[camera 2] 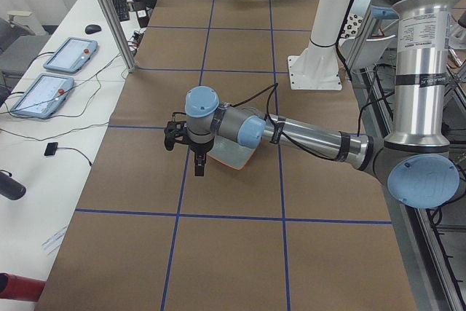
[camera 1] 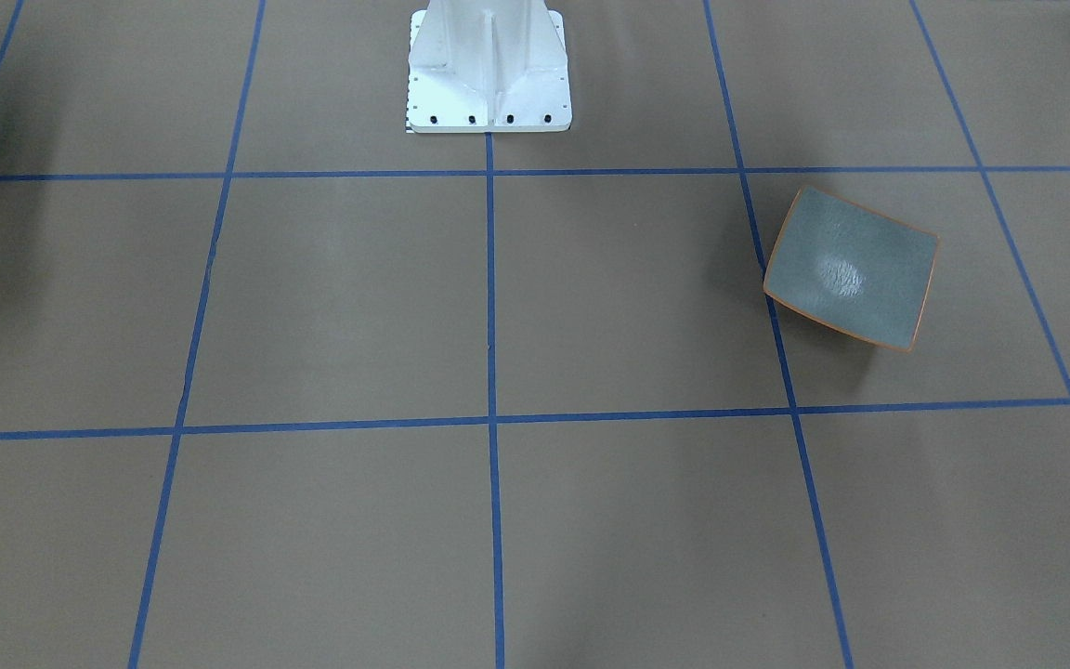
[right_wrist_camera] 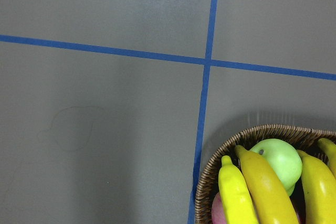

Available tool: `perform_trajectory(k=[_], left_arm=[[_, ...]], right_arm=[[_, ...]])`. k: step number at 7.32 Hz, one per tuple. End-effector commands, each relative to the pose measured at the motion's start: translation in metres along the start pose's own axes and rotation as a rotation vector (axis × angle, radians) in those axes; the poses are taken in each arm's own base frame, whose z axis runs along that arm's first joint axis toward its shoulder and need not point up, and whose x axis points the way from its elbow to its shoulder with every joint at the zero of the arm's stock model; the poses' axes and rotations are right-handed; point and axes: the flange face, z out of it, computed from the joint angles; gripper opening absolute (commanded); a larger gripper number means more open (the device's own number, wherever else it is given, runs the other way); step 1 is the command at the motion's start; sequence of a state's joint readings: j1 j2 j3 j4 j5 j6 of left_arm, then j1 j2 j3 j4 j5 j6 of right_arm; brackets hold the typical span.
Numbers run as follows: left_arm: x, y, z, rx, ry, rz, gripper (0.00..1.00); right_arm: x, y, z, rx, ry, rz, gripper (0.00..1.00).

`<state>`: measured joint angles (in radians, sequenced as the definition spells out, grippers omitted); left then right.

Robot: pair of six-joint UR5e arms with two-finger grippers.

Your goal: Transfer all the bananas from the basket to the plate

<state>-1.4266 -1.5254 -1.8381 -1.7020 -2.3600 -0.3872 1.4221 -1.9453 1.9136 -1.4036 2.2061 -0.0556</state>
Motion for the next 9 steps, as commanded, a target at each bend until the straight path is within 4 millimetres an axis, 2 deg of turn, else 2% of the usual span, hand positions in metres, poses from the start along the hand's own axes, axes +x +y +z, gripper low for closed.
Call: perform_trajectory(k=[1, 4, 7, 9], left_arm=[[0.0, 0.0, 0.0, 0.002, 0.0, 0.003, 1.0], [0.0, 0.0, 0.0, 0.003, -0.001, 0.004, 1.0], [0.001, 0.0, -0.002, 0.012, 0.002, 0.012, 1.0], [0.001, 0.0, -0.002, 0.011, 0.0, 0.012, 1.0]], right_arm=[[0.007, 0.023, 0.017, -0.052, 0.017, -0.06, 0.94], [0.033, 0.036, 0.055, -0.059, 0.029, -0.056, 0.95], [0.03, 0.033, 0.059, -0.058, 0.009, 0.001, 0.94], [0.028, 0.032, 0.062, -0.066, -0.008, -0.005, 0.79]])
